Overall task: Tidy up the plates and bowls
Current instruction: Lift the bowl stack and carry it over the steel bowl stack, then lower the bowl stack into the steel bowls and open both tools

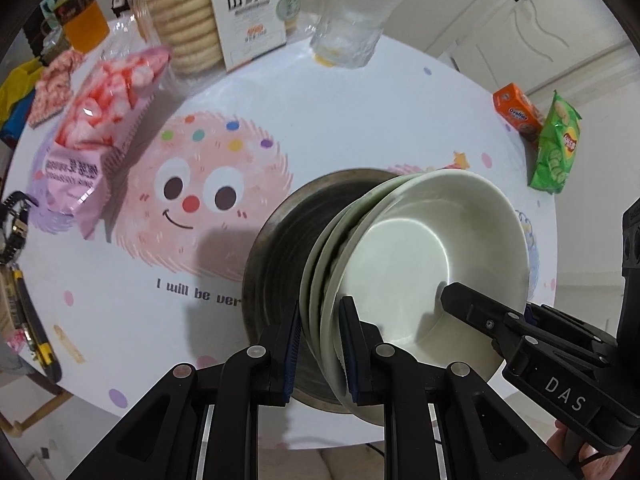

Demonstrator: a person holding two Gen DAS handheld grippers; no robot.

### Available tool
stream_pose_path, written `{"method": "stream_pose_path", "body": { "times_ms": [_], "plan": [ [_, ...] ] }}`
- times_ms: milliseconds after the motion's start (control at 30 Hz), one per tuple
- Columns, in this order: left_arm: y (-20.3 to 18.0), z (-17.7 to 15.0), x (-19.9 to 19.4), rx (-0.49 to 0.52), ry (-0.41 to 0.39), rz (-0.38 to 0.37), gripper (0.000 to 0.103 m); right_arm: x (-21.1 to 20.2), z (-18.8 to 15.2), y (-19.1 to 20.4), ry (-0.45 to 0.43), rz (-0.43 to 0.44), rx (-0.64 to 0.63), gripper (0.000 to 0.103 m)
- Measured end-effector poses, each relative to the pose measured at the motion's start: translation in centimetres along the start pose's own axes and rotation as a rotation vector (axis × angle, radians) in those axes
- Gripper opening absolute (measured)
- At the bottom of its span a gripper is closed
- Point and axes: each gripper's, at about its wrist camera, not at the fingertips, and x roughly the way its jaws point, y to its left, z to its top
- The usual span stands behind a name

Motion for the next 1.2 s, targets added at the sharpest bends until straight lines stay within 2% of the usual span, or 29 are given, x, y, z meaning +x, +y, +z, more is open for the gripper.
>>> {"method": "stream_pose_path", "body": {
  "times_ms": [400,767,933,1033,1067,1100,1200],
  "plan": [
    [0.1,0.2,3.1,0.028,0.055,-0.008,0.019,2.5,-0.2,-1.0,0.037,-0.025,0.044,0.027],
    [-0.1,0.7,3.3,0.039,0.05,-0.008,0.019,2.7,0.0,-1.6,0.037,-0.021,0.062,0.027],
    [0.0,0.7,3.4,0.032,0.044,-0.015,0.019,2.6,0.0,-1.5,0.043,-0.013,0.057,0.031],
    [0.2,0.8,3.1,0.034,0.033,0.006,0.026,2.4,-0.1,-1.5,0.038,-0.005,0.059,0.033],
    [0.3,0.8,2.9,0.029,0.026,0.009,0.034,2.3,-0.1,-1.6,0.035,0.007,0.066,0.035],
    [0.3,0.8,2.7,0.027,0.02,0.009,0.046,2.1,-0.1,-1.7,0.031,0.011,0.071,0.037],
    [0.3,0.8,2.0,0.036,0.004,-0.006,0.057,1.4,-0.2,-1.6,0.012,0.015,0.064,0.042]
  ]
}}
